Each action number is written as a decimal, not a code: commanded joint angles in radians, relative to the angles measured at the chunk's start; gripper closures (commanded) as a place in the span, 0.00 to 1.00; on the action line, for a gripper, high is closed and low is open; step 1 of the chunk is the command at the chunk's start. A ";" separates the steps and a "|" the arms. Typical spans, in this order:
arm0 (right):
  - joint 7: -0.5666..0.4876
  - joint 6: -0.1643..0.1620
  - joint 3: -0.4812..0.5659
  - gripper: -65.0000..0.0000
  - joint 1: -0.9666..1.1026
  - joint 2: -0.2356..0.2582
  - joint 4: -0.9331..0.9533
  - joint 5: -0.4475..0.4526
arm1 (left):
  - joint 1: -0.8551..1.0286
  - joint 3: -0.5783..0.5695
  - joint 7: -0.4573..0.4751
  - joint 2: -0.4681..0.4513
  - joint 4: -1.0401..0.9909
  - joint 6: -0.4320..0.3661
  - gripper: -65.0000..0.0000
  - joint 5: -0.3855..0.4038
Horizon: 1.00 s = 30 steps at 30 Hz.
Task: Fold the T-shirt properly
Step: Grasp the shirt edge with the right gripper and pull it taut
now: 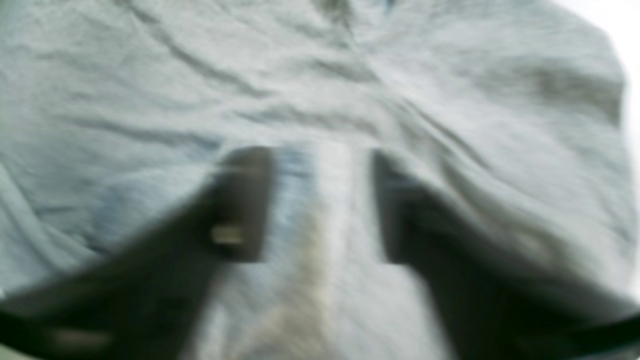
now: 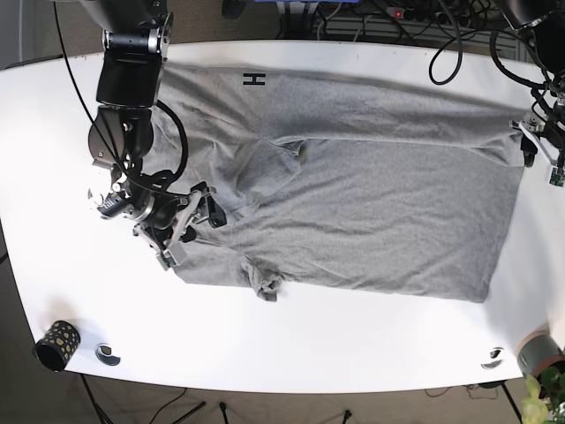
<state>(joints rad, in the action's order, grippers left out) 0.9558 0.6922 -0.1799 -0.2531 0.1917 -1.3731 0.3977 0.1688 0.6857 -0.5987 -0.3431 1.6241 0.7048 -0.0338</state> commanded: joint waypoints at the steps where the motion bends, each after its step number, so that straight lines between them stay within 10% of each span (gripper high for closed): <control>1: -0.016 0.006 -0.020 0.21 0.021 0.032 -0.085 0.019 | -0.038 0.004 0.016 -0.018 0.015 -0.007 0.48 0.012; 14: 0.075 0.006 -0.254 0.21 0.375 0.032 -0.434 0.027 | -0.045 -0.065 -0.039 0.071 0.002 -0.007 0.39 0.007; 30: 0.090 0.006 -0.270 0.29 0.673 -0.065 -0.605 0.027 | 0.064 0.072 -0.037 0.048 -0.012 -0.007 0.39 0.008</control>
<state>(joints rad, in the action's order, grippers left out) 1.0660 0.6922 -0.4511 0.4133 0.1246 -1.9610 0.4019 0.2378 0.7547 -0.6598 -0.2745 1.6096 0.6949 -0.0391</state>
